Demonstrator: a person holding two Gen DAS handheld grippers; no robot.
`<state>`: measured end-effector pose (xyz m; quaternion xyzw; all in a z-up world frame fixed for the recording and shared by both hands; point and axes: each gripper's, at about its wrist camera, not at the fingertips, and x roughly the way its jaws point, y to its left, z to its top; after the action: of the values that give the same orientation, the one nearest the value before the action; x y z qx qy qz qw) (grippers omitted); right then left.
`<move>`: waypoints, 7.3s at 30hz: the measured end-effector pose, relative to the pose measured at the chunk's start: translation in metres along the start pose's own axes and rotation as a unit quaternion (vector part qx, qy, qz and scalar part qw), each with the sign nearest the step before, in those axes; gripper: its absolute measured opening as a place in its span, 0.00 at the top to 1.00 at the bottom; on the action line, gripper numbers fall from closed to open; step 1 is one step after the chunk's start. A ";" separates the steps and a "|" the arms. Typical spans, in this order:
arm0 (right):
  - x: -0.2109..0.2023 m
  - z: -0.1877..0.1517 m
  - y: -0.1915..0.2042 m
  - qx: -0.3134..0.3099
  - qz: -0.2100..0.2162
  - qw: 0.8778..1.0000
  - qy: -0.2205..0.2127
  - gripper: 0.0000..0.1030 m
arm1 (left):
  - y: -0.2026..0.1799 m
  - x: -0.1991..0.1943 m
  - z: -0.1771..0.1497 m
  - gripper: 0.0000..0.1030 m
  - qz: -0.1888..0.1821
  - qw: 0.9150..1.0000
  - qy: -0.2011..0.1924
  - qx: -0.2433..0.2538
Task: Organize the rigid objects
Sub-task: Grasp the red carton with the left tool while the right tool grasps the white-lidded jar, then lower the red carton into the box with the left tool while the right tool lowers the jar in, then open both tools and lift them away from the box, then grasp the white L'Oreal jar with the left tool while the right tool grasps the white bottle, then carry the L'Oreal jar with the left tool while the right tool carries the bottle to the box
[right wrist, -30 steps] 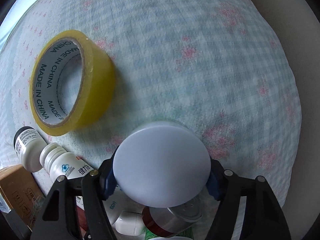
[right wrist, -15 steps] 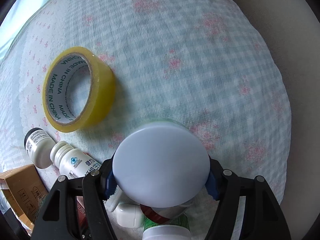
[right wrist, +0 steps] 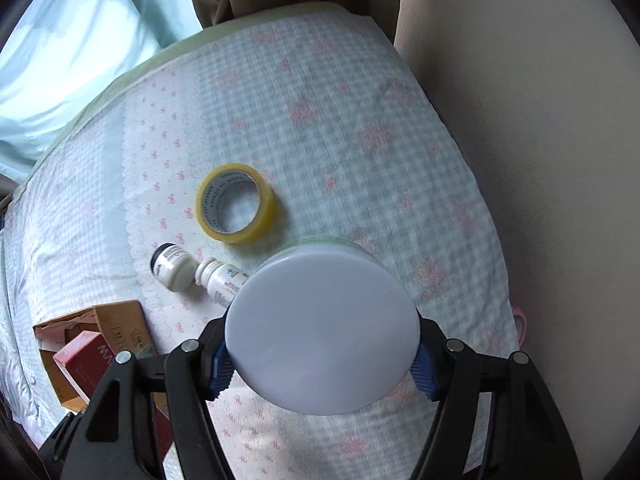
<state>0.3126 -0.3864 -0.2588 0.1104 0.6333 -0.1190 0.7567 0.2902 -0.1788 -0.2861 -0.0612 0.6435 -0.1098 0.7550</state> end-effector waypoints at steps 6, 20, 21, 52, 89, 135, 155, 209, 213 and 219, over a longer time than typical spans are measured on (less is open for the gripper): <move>-0.067 -0.029 0.035 -0.021 0.021 0.999 -0.039 0.36 | 0.023 -0.077 -0.006 0.63 -0.011 0.999 -0.041 0.019; -0.106 -0.120 0.191 -0.044 0.089 0.994 -0.048 0.36 | 0.191 -0.162 -0.039 0.63 0.013 0.996 -0.063 0.055; -0.101 -0.125 0.203 -0.047 0.094 0.994 -0.043 0.36 | 0.204 -0.161 -0.040 0.63 0.017 0.996 -0.061 0.055; 0.131 -0.147 0.341 -0.247 0.062 0.966 0.049 0.36 | 0.325 0.086 0.006 0.63 0.104 0.976 0.145 0.126; 0.095 -0.160 0.333 -0.278 0.084 0.957 0.011 0.00 | 0.319 0.021 0.009 0.00 0.108 0.983 0.081 0.127; -0.102 -0.196 0.108 -0.086 0.021 0.990 -0.109 0.00 | 0.142 -0.108 -0.054 0.00 0.044 0.988 -0.067 0.130; 0.030 -0.082 0.049 -0.232 0.030 0.970 -0.068 0.00 | 0.018 0.076 0.069 0.00 0.096 0.964 0.045 0.243; 0.183 -0.027 0.103 -0.245 0.082 0.966 0.007 0.51 | 0.024 0.186 0.117 0.54 0.067 0.957 0.122 0.256; 0.160 -0.029 0.094 -0.214 0.092 0.973 0.000 0.51 | 0.031 0.153 0.119 0.54 0.058 0.964 0.105 0.239; 0.117 -0.030 0.076 -0.167 0.104 0.980 -0.011 0.51 | 0.046 0.087 0.104 0.54 0.046 0.972 0.072 0.219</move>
<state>0.3288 -0.3095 -0.3784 0.0465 0.6208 0.0664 0.7798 0.4094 -0.1608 -0.3635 0.1435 0.6590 -0.2169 0.7057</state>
